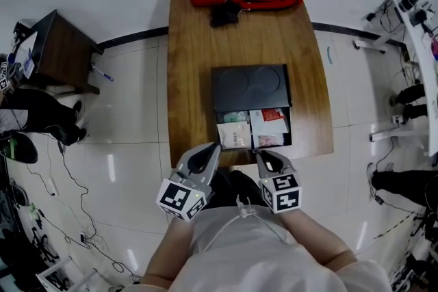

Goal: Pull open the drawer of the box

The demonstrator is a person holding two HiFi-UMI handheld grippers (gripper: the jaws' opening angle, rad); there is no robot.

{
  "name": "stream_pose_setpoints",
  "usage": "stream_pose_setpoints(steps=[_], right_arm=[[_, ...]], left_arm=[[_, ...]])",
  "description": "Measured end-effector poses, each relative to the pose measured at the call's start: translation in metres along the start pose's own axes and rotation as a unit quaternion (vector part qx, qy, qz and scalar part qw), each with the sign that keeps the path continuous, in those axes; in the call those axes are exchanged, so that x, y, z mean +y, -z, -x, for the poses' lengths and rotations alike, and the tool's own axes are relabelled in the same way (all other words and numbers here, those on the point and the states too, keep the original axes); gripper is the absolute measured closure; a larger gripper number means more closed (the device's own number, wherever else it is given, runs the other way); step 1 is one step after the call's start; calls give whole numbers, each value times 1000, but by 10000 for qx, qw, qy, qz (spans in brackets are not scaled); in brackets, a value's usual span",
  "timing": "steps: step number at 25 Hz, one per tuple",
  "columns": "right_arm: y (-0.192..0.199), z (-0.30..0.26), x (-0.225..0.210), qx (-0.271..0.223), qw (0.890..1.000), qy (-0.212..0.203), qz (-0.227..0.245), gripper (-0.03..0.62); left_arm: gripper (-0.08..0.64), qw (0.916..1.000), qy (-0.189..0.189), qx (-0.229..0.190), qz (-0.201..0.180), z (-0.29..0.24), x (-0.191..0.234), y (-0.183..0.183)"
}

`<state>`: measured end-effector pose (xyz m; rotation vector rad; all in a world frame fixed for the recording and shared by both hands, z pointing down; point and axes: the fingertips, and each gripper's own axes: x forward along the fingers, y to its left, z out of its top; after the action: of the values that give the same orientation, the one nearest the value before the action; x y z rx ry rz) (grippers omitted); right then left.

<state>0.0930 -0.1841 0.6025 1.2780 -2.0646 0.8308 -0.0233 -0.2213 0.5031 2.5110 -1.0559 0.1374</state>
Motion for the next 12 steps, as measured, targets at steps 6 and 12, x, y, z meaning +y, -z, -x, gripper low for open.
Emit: stream_pose_setpoints(steps=[6,12], right_arm=[[-52,25,-12,-1046,9938,237,282,586],[-76,45,-4,-1564,9872,88,309,588]], left_arm=[[554,9995,27,-229,-194,-1,-10,-24],[554,9991,-63,-314,-283,11,-25,-34]])
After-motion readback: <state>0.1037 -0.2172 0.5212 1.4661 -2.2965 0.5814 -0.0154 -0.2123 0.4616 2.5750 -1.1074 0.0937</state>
